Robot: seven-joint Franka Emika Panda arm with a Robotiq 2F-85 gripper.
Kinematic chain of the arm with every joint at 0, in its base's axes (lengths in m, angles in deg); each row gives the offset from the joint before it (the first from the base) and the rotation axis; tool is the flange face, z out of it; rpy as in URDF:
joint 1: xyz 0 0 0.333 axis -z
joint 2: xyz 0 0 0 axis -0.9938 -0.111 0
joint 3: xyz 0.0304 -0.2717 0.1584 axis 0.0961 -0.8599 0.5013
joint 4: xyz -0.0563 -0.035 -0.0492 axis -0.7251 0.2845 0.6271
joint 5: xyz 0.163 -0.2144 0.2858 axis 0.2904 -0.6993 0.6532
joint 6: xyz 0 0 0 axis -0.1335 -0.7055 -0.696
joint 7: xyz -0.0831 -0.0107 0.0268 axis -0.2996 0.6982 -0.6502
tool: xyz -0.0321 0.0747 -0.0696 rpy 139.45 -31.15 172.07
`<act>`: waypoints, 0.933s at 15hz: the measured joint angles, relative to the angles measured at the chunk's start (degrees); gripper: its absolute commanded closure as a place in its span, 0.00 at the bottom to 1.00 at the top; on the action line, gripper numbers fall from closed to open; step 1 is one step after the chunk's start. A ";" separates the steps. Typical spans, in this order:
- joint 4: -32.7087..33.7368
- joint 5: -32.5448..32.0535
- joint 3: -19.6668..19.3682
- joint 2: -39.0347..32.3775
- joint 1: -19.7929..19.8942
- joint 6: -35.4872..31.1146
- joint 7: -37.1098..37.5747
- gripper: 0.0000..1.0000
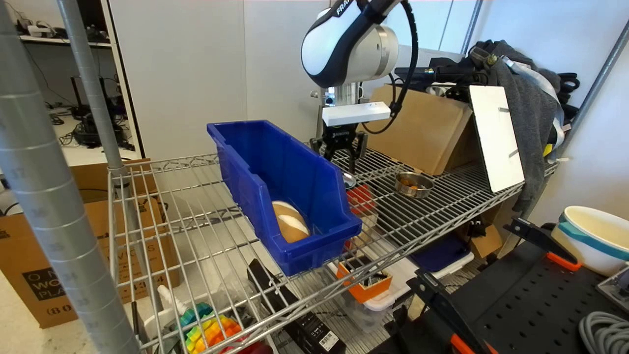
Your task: Move the silver lid forwards
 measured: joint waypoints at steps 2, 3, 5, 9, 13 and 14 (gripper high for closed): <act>2.89 0.00 -0.26 -2.23 0.00 1.43 0.46 0.80; 4.30 0.00 -0.35 -3.18 0.00 2.09 0.71 0.87; 7.18 -0.03 -0.68 -4.46 -0.04 4.38 1.14 0.99; 11.78 -0.01 -0.87 -6.65 -0.04 8.37 1.62 0.94; 12.69 -0.12 -0.87 -6.34 -0.35 9.61 1.94 0.94; 11.82 -0.17 -0.87 -5.39 -0.66 9.46 1.95 0.94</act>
